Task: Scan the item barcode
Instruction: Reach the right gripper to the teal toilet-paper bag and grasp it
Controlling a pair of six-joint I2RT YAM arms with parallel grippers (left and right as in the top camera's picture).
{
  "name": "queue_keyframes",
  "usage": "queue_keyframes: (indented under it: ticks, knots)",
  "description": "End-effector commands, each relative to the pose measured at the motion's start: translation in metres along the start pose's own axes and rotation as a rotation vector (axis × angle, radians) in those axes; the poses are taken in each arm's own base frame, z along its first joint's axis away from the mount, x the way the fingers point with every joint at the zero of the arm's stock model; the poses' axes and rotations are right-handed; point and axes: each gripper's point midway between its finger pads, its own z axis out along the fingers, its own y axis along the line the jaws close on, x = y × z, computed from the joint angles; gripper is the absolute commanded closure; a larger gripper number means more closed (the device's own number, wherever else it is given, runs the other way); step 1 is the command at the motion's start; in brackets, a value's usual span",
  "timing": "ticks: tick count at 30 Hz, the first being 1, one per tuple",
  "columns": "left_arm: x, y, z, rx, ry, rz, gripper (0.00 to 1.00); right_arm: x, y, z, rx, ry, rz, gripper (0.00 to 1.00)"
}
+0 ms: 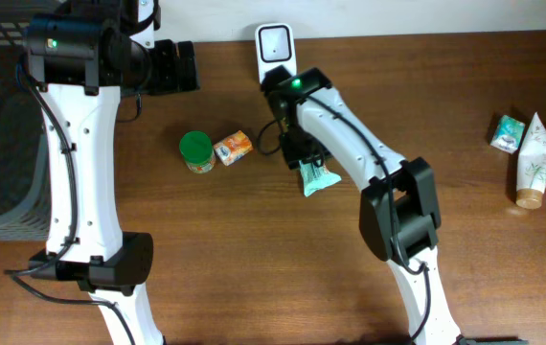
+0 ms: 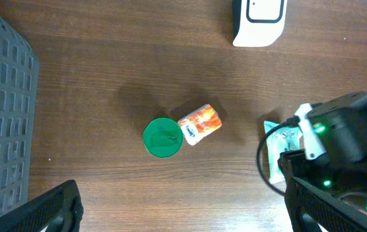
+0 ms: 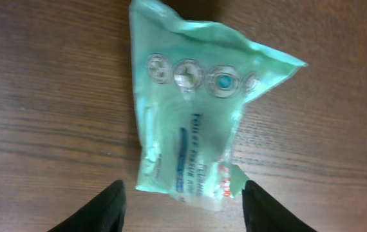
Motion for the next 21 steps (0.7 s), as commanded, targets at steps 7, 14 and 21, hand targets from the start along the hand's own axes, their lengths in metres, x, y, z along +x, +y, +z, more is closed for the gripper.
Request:
queue_keyframes:
  ticks: [7, 14, 21]
  knots:
    - [-0.002, 0.001, -0.009, 0.003, -0.025, 0.012, 0.01, -0.015, 0.0, 0.007, 0.181, -0.144, 0.044, 0.59]
    - [-0.002, 0.002, -0.009, 0.002, -0.025, 0.011, 0.01, -0.004, 0.0, 0.052, 0.205, -0.123, 0.034, 0.58]
    - [-0.002, 0.002, -0.009, 0.002, -0.025, 0.011, 0.01, -0.008, -0.015, 0.045, 0.248, -0.132, 0.049, 0.49]
